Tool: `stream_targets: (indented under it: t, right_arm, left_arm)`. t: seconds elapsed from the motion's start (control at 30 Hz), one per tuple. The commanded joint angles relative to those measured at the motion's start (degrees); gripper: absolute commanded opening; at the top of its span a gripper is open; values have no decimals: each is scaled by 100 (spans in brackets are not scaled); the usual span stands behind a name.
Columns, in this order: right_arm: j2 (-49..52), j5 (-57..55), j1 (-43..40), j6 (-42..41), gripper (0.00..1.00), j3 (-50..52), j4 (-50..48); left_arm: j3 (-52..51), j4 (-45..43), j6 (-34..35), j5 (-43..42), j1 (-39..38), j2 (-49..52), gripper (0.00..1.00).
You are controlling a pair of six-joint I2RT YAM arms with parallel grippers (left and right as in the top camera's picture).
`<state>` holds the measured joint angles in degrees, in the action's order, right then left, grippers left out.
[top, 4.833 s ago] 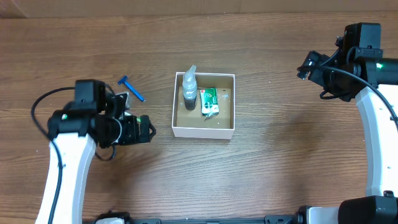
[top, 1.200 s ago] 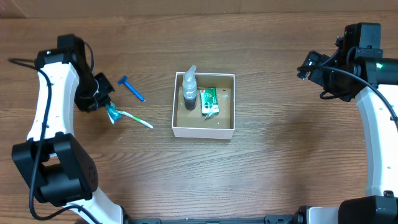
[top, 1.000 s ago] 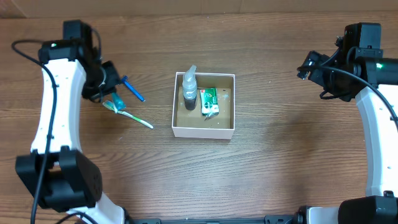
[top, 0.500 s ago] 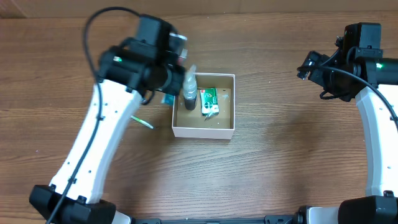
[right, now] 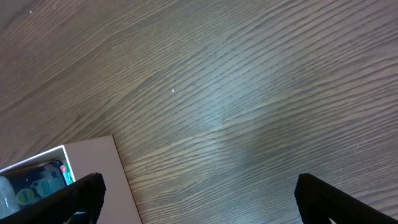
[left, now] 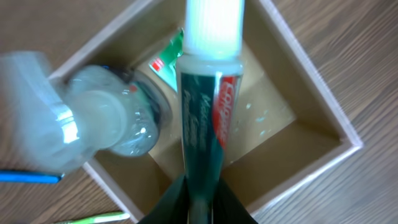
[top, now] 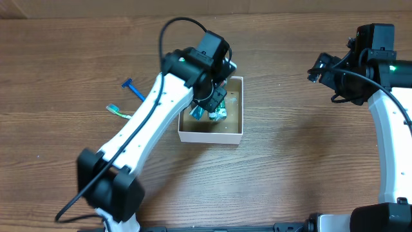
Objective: Pack container
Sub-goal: 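Lower the toothpaste tube into the box and open the left gripper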
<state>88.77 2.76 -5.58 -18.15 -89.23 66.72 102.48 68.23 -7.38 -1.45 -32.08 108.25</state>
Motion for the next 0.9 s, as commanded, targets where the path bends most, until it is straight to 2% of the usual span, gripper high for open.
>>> stream_targets:
  t: [0.0,0.2,0.6,0.73,0.77,0.8,0.87]
  right_arm:
    - [-26,28,-7,15,100,-63,-20]
    - [-26,28,-7,15,100,-63,-20]
    - [-26,28,-7,15,100,-63,-20]
    - [-26,28,-7,15,100,-63,-20]
    - [-26,28,-7,15,100,-63,-17]
    - [-26,28,-7,15,100,-63,-20]
    - [-26,28,-7,15,100,-63,-20]
  left_arm:
    - [114,116,-494,68,-24,501,19]
    - [114,243,-640,63,-26,748,38]
    - [450,452,-531,39,-59,201,38]
    - [629,452,-55,107,-11,-356,41]
    - [632,398,249,271,48,-535,42]
    - [632,374,472,407,101,-638,45]
    - [629,358,1185,796,348,-901,58]
